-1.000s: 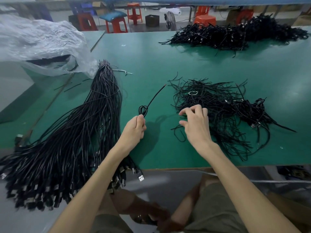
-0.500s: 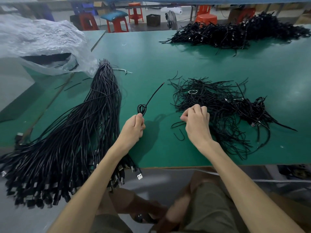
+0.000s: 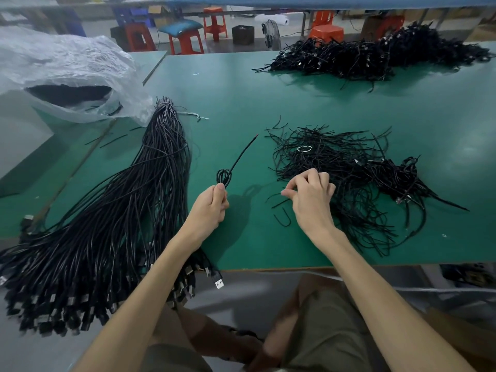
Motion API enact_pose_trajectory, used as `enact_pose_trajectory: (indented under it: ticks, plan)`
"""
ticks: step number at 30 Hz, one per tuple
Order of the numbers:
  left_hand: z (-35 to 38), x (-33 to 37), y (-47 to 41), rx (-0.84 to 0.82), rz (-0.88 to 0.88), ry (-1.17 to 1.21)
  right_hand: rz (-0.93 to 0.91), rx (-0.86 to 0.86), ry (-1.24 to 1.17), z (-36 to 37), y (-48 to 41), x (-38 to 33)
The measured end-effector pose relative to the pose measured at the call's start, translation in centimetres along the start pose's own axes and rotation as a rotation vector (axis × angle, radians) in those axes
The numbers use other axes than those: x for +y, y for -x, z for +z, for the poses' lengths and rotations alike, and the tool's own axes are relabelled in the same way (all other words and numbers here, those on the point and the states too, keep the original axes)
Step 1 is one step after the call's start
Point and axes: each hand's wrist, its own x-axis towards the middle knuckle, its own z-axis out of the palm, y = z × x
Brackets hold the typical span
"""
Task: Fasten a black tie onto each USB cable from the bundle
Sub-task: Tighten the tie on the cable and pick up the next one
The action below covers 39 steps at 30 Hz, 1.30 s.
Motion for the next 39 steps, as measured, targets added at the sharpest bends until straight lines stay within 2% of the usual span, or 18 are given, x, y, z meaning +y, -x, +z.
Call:
enact_pose_trajectory:
  ticks: [4,7,14,19,23,27,34,39]
  plan:
    - [0.1,-0.1,0.0,0.002,0.01,-0.017,0.058,0.124,-0.126,-0.6,-0.1,-0.2]
    - [0.1,-0.1,0.1,0.003,0.019,-0.018,0.036,0.204,-0.225,-1.0,0.1,-0.4]
    - [0.2,0.2,0.3,0.007,0.017,-0.017,-0.25,0.362,-0.089,-1.4,0.4,-2.9]
    - [0.3,0.5,0.3,0.017,0.014,-0.003,-0.129,0.265,-0.539,-0.2,1.9,-7.1]
    - [0.2,0.4,0.5,0.02,0.014,0.002,0.122,0.023,-0.902,1.8,2.3,-9.8]
    - [0.2,0.3,0.4,0.028,0.031,-0.036,0.29,-0.053,-0.964,3.6,2.2,-9.9]
    - [0.2,0.4,0.4,-0.019,0.064,0.032,0.301,-0.097,-1.084,3.8,1.8,-8.7]
    - [0.1,0.4,0.6,-0.022,0.018,0.132,0.298,-0.11,-1.165,3.6,2.0,-8.8]
